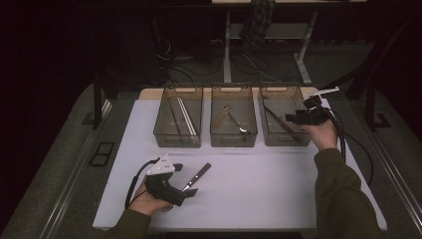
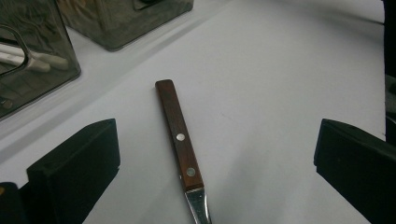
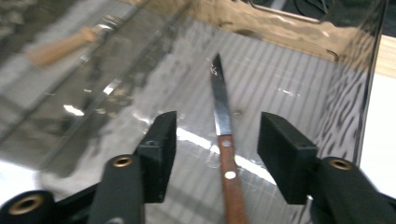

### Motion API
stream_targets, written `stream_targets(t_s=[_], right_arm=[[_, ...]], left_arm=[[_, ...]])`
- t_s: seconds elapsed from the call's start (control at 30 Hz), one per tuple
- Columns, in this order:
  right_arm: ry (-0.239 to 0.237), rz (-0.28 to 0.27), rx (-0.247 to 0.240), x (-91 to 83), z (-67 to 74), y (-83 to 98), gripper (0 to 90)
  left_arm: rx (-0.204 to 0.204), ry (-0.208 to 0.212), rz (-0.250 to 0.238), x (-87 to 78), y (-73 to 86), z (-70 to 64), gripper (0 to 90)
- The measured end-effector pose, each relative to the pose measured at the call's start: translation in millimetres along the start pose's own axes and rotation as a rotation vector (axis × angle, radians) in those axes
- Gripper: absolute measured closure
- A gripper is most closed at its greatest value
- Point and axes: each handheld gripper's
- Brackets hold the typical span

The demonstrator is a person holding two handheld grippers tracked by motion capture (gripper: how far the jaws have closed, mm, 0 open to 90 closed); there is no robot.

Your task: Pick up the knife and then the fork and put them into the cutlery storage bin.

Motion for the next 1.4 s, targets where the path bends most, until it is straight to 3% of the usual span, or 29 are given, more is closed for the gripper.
stream_targets(t_s=[0.23,0.37,0.47,0.6,0.77,1.0,1.1,1.4], right_arm=[[-0.071,-0.043,-0.067,-24.2,21.8,15.6,28.5],[-0.085,-0.082,-0.112,-33.8,38.0,32.3,25.6],[-0.127,-0.109,-0.118,-39.4,48.5,46.3,20.8],[-0.128,-0.137,-0.145,-44.2,62.2,65.1,18.2],[-0.140,-0.180,-0.149,-46.3,72.7,90.5,17.3],[-0.171,-0.180,-0.177,-46.1,87.0,122.4,17.2],[-0.179,-0.180,-0.189,-46.4,91.2,134.7,12.7],[-0.203,-0.146,-0.202,-51.6,99.5,162.2,12.7]], left_arm=[[0.002,-0.010,0.019,1.4,-0.6,-1.1,0.0],[0.001,-0.018,0.027,1.6,-0.8,-1.9,0.5],[-0.002,-0.022,0.037,2.0,-0.6,-2.0,1.6],[-0.015,-0.036,0.045,1.0,-0.4,-0.8,4.5],[-0.032,-0.028,0.041,-1.9,-1.3,1.1,14.9],[-0.040,-0.018,0.062,-3.0,-0.8,1.8,30.8],[-0.039,-0.023,0.083,-2.6,-0.2,2.6,37.1],[-0.054,-0.036,0.157,2.6,2.5,4.4,57.2]])
Point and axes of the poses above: each handheld gripper's, and its own axes: x roughly forward along the jaws, y roughly out of its underside, z roughly to its left, and after that the axes turned 5 degrees about -y, right-handed
